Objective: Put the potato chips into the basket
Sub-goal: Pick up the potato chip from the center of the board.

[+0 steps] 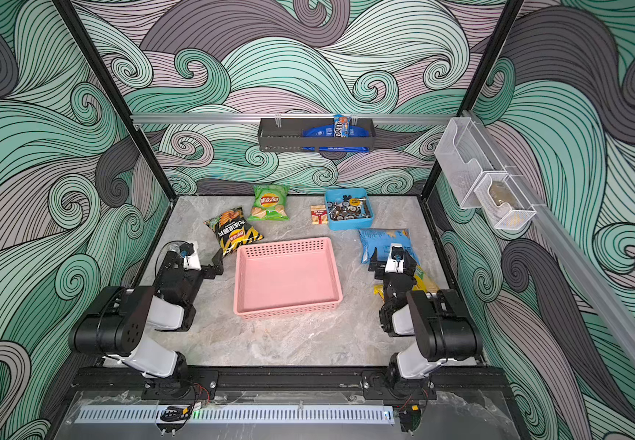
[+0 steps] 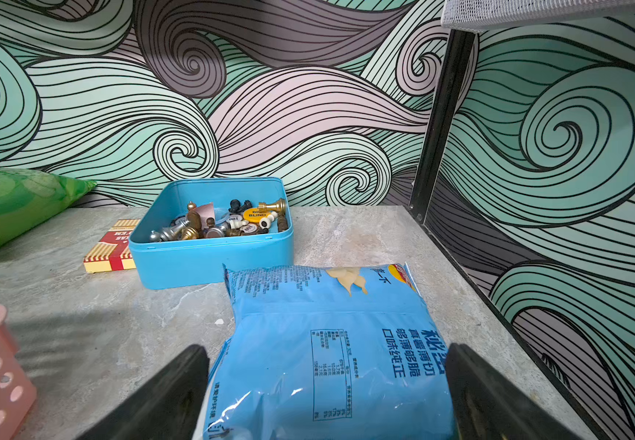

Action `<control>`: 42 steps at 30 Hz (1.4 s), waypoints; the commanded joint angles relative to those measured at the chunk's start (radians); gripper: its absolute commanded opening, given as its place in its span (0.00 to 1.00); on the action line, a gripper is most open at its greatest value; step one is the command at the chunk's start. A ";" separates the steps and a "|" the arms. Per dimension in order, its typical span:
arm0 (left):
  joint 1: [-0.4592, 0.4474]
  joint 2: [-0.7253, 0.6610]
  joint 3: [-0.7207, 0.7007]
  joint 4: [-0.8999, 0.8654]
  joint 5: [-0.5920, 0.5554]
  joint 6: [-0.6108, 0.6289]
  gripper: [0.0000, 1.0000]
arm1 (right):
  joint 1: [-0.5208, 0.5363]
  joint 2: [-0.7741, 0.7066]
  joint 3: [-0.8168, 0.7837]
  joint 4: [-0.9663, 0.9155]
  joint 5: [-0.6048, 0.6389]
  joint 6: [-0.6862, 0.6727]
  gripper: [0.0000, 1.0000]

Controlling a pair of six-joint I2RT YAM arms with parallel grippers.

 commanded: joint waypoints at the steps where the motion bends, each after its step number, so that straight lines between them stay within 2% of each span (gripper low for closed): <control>1: -0.004 0.007 -0.001 0.035 0.010 0.004 0.99 | -0.005 -0.005 0.014 0.013 -0.004 0.010 1.00; 31: -0.005 0.005 -0.002 0.036 0.010 0.004 0.99 | -0.014 -0.004 0.021 0.000 -0.018 0.017 1.00; 33: -0.003 -0.011 -0.005 0.031 -0.015 -0.004 0.99 | -0.022 -0.013 0.026 -0.016 -0.013 0.026 1.00; 35: 0.000 -0.070 -0.003 -0.020 -0.027 -0.019 0.99 | -0.007 -0.074 0.027 -0.064 0.046 0.029 1.00; 38: 0.001 -0.221 0.044 -0.222 -0.002 0.014 0.99 | 0.038 -0.245 0.072 -0.346 0.159 0.043 1.00; 40: 0.000 -0.324 0.124 -0.499 -0.025 0.024 0.99 | 0.053 -0.366 0.139 -0.591 0.197 0.148 1.00; 42: 0.001 -0.411 0.225 -0.752 -0.032 0.044 0.99 | 0.051 -0.471 0.191 -0.811 0.199 0.310 1.00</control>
